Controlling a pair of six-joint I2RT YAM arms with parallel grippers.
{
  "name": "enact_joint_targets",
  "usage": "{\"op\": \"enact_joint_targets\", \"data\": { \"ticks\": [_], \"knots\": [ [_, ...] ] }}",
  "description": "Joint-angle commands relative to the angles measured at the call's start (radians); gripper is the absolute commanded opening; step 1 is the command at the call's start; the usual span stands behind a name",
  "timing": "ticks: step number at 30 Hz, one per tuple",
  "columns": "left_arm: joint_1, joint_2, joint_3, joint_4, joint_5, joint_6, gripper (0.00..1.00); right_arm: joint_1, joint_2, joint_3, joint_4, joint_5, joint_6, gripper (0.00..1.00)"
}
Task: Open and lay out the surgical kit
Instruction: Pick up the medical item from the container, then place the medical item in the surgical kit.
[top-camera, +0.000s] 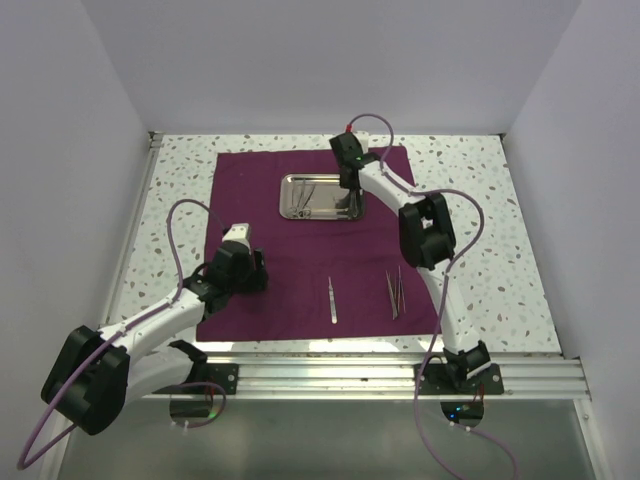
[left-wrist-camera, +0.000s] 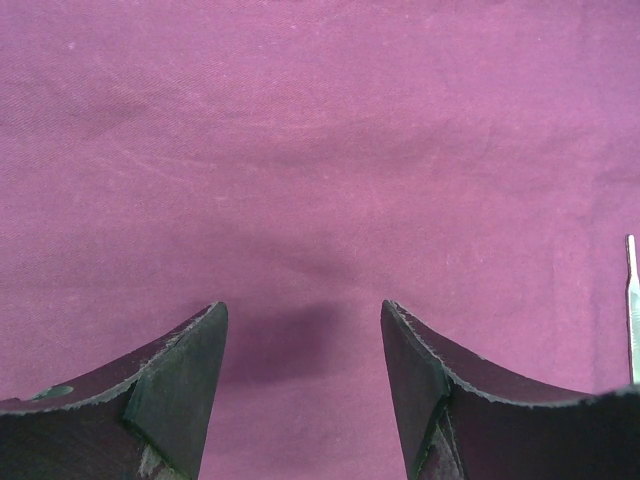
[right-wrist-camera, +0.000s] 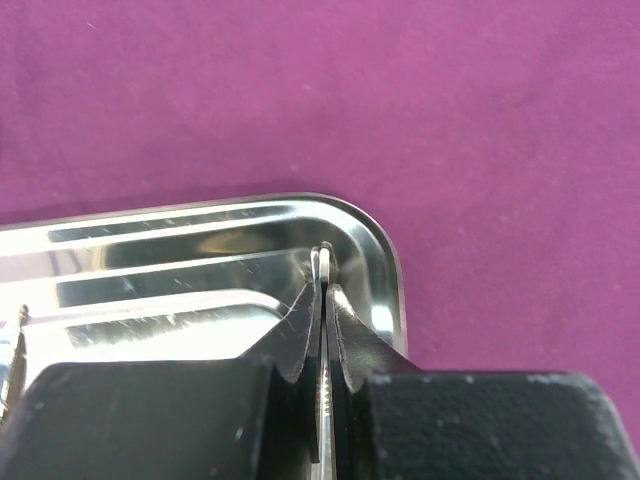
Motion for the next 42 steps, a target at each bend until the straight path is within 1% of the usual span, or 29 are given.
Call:
{"op": "enact_joint_targets", "data": {
  "ticks": [1, 9, 12, 15, 16, 18, 19, 21, 22, 23, 24, 25, 26, 27, 28, 29, 30, 31, 34, 38, 42],
  "knots": [
    [-0.005, 0.003, 0.024, 0.04, -0.022, 0.01, 0.66, -0.012, -0.131, -0.035, -0.004, -0.011, -0.009, 0.0],
    [-0.01, -0.012, 0.024, 0.034, -0.031, 0.008, 0.66, -0.002, -0.255, -0.092, 0.006, -0.017, -0.016, 0.0],
    [-0.011, -0.012, 0.022, 0.034, -0.033, 0.008, 0.66, 0.014, -0.313, -0.159, 0.032, -0.032, -0.003, 0.0],
    [-0.011, -0.016, 0.025, 0.032, -0.033, 0.01, 0.66, 0.048, -0.397, -0.27, 0.057, -0.049, 0.018, 0.0],
    [-0.011, -0.017, 0.024, 0.029, -0.031, 0.007, 0.66, 0.059, -0.451, -0.341, 0.065, -0.049, 0.024, 0.0],
    [-0.013, -0.023, 0.022, 0.029, -0.03, 0.007, 0.66, 0.099, -0.506, -0.431, 0.103, -0.052, 0.05, 0.0],
    [-0.013, -0.026, 0.024, 0.029, -0.028, 0.007, 0.66, 0.111, -0.543, -0.528, 0.117, -0.055, 0.064, 0.0],
    [-0.013, -0.031, 0.022, 0.025, -0.034, 0.002, 0.67, 0.154, -0.646, -0.641, 0.178, -0.064, 0.112, 0.0],
    [-0.013, -0.031, 0.025, 0.023, -0.043, -0.001, 0.68, 0.169, -0.68, -0.746, 0.198, -0.067, 0.127, 0.0],
    [-0.013, -0.031, 0.027, 0.019, -0.046, -0.003, 0.69, 0.203, -0.741, -0.793, 0.216, -0.067, 0.153, 0.0],
    [-0.013, -0.031, 0.027, 0.016, -0.046, -0.007, 0.71, 0.218, -0.765, -0.833, 0.23, -0.072, 0.171, 0.0],
    [-0.013, -0.031, 0.03, 0.011, -0.06, -0.012, 0.72, 0.235, -0.787, -0.909, 0.244, -0.076, 0.184, 0.0],
    [-0.013, -0.031, 0.032, 0.0, -0.063, -0.015, 0.75, 0.273, -0.815, -0.943, 0.256, -0.075, 0.202, 0.0],
    [-0.013, -0.035, 0.032, -0.003, -0.068, -0.019, 0.77, 0.294, -0.856, -0.974, 0.263, -0.063, 0.22, 0.0],
    [-0.013, -0.037, 0.033, -0.004, -0.072, -0.023, 0.8, 0.31, -0.878, -1.03, 0.269, -0.055, 0.233, 0.0],
    [-0.013, -0.042, 0.033, -0.014, -0.079, -0.026, 0.99, 0.35, -0.894, -1.054, 0.273, -0.05, 0.248, 0.0],
    [-0.013, -0.054, 0.033, -0.015, -0.085, -0.033, 0.99, 0.364, -0.922, -1.074, 0.269, -0.046, 0.259, 0.0],
    [-0.013, -0.063, 0.029, -0.012, -0.082, -0.033, 0.99, 0.395, -0.931, -1.109, 0.269, -0.049, 0.268, 0.0],
    [-0.013, -0.091, 0.015, -0.007, -0.08, -0.033, 0.99, 0.43, -0.948, -1.158, 0.264, -0.047, 0.302, 0.0],
    [-0.013, -0.098, 0.013, -0.009, -0.08, -0.033, 0.99, 0.482, -0.936, -1.194, 0.27, -0.044, 0.336, 0.0],
    [-0.013, -0.085, 0.016, -0.009, -0.08, -0.032, 0.99, 0.495, -0.904, -1.213, 0.276, -0.038, 0.356, 0.0]
  ]
}}
